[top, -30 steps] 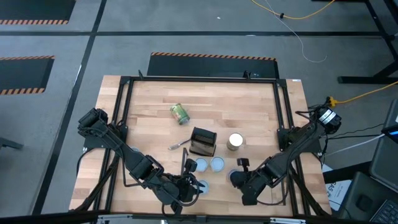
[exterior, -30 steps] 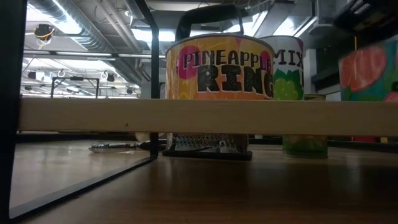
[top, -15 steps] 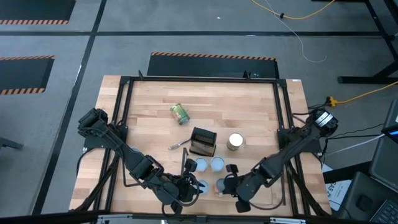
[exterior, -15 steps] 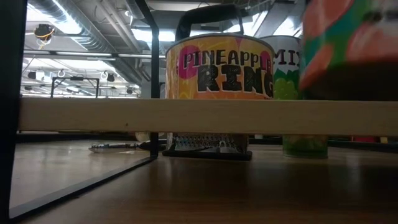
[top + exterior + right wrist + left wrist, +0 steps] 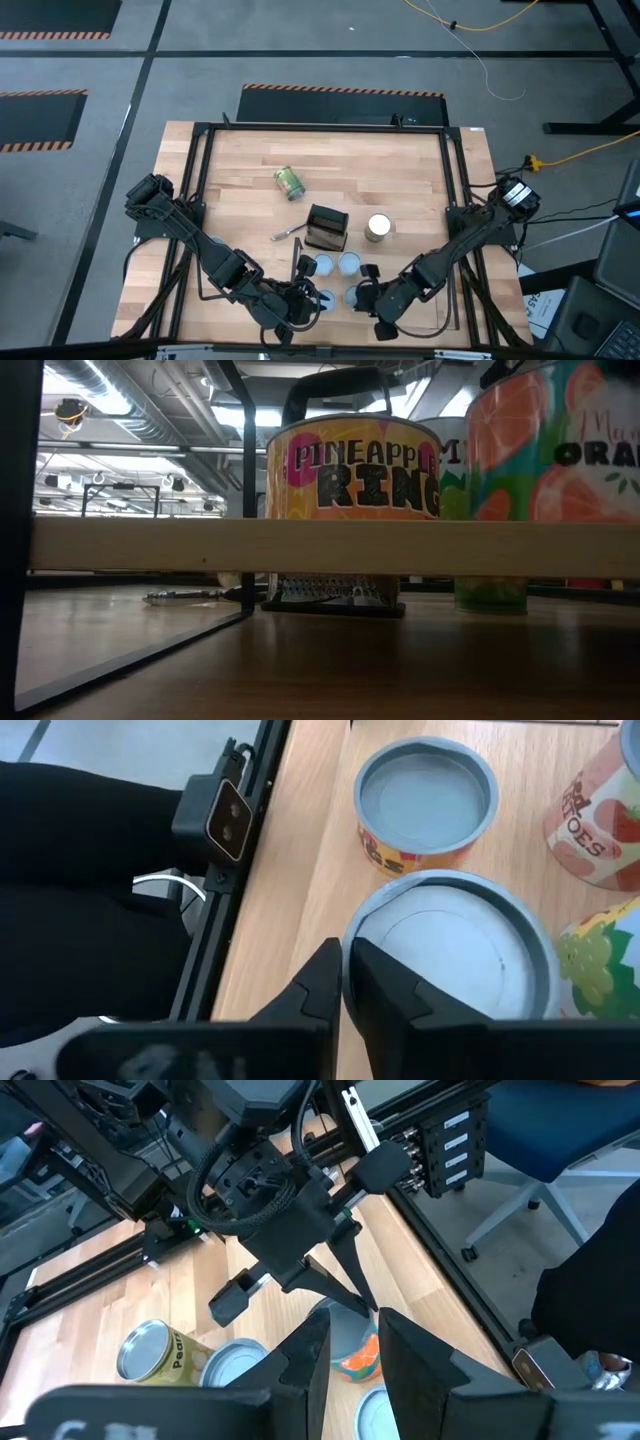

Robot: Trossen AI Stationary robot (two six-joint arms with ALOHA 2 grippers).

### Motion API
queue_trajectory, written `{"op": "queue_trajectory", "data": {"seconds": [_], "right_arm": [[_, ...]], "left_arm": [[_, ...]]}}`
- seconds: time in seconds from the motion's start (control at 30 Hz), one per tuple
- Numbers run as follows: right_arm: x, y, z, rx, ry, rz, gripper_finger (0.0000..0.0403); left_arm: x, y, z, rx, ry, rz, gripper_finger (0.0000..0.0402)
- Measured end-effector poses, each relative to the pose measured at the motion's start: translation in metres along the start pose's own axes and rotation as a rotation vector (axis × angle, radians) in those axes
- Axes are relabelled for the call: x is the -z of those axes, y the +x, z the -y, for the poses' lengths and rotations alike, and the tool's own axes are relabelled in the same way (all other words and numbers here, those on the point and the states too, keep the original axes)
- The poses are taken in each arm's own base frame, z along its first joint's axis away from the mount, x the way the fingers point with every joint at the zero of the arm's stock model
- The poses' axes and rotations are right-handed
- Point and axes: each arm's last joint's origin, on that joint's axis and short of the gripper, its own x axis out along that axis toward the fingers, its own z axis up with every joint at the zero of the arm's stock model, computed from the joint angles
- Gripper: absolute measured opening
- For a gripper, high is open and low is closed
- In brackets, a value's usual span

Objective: Pick and place cans onto a shelf
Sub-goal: Put the canned mandarin oranges on the shelf, then put the canned pineapple on the shelf

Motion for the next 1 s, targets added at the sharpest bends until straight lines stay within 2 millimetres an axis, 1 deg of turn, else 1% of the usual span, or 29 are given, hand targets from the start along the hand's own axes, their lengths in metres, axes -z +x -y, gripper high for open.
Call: {"op": "queue_trajectory", "data": {"seconds": [0.63, 0.83, 1.0], "right_arm": [[-0.001, 0.0, 0.0, -0.004, 0.001, 0.008, 0.0039], [-0.006, -0.008, -0.002, -0.016, 0.003, 0.03, 0.0039], [-0.015, -0.023, -0.003, -0.039, 0.007, 0.074, 0.0039]], "left_arm": [[0.0, 0.0, 0.0, 0.0, 0.0, 0.0, 0.0081], [0.0, 0.0, 0.0, 0.0, 0.0, 0.0, 0.0081], [0.0, 0.0, 0.0, -0.001, -0.011, 0.0, 0.0081]]}}
